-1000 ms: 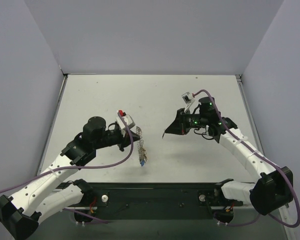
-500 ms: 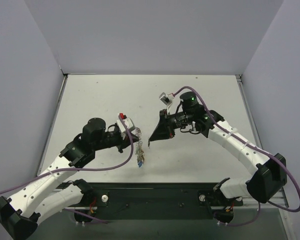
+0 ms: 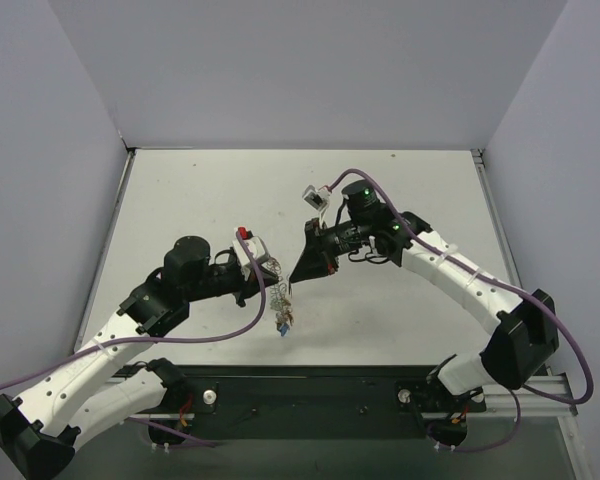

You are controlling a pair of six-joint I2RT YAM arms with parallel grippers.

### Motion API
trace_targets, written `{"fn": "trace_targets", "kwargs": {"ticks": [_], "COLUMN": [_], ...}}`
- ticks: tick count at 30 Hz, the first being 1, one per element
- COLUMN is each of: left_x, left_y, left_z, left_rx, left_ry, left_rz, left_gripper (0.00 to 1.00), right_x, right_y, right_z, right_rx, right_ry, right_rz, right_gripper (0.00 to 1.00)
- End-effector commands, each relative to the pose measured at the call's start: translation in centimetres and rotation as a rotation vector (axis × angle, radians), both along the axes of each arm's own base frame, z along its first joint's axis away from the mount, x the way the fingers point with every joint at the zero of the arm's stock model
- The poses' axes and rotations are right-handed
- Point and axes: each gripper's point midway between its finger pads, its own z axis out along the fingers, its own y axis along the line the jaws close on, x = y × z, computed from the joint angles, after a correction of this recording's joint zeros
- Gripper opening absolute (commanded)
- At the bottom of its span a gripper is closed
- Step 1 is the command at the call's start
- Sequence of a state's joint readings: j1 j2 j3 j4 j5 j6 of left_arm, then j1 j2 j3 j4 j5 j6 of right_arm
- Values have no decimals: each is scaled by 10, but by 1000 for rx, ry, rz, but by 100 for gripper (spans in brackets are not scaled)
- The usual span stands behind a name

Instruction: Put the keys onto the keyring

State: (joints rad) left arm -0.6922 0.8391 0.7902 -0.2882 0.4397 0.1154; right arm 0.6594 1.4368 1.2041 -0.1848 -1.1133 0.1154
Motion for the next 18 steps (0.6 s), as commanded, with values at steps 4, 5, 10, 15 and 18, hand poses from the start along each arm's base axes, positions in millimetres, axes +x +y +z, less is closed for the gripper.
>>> {"fn": "trace_targets", "kwargs": {"ticks": [4,5,10,15,18], "left_x": [-3,-3,-3,-2,-2], "left_y": [-9,-9,-9,-9,-9], "left_z": [38,38,38,37,37], "left_rx": [-93,-94,-94,-90,-91], "left_ry": [-88,-86,-82,-77,-76], "left_rz": [-47,-48,-47,-41,-45], "left_gripper": [0,0,0,0,0], "right_x": [4,3,2,-3,-1], "right_y": [9,10,15,17,18], "right_z": [2,0,0,3,2], "right_rx": [-21,-26,-31,-25,-32], "right_ry": [-42,-40,-48,-57,-59], "right_rz": [30,35,45,60,50], "right_gripper": [0,0,0,0,0]}}
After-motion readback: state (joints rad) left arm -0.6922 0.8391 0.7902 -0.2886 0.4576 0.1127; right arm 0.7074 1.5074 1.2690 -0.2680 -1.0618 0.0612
